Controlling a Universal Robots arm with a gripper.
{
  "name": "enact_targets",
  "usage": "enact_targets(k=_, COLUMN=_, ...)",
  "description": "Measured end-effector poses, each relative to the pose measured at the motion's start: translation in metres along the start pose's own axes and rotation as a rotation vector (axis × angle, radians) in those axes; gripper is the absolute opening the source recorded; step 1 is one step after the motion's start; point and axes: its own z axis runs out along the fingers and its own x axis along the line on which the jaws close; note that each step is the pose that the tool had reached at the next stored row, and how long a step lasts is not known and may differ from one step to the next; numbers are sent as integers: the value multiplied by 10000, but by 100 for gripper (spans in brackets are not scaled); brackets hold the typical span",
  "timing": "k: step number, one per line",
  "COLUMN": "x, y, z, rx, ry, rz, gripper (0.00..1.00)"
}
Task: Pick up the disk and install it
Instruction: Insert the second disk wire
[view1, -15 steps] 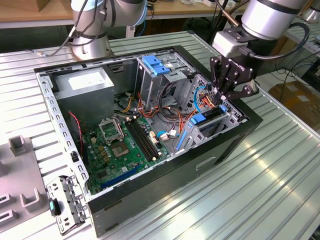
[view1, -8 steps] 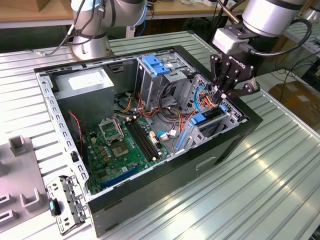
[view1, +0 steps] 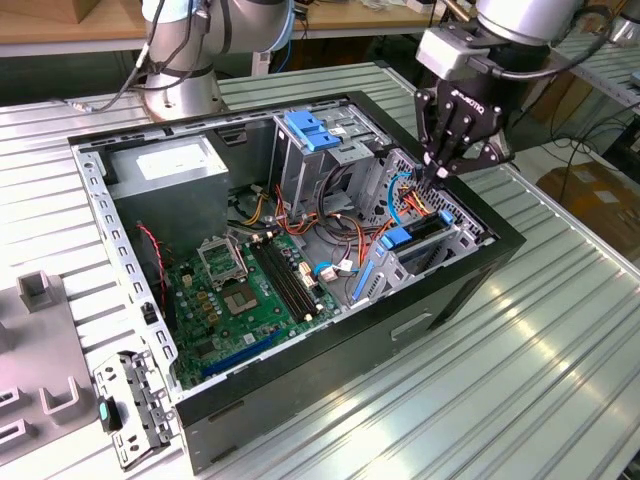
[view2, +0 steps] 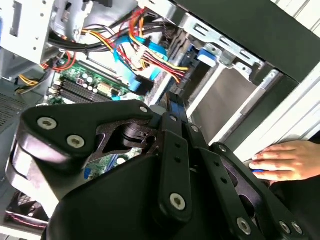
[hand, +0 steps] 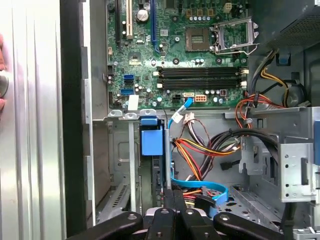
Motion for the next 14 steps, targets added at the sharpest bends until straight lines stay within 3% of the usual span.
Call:
enact_targets(k=4, x=-205, y=6, z=-15, rx=6, ry=223, rz=2, gripper=11)
enact_targets(k=6, x=-319, y=8, z=-22, rx=10, ry=386, rz=2, gripper=11)
enact_targets(k=7, x=-363, y=9, z=-32, rx=12, ry=499, rz=3, gripper=11)
enact_targets(k=10, x=-413, y=10, z=-75, rx=4, ry=698, rz=4, gripper=11)
enact_targets(k=13, x=-430, y=11, z=-88, rx=2, ry=812, rz=5, gripper=11)
enact_targets(k=14, x=-430, y=11, z=-86, rx=2, ry=823, rz=5, gripper=11)
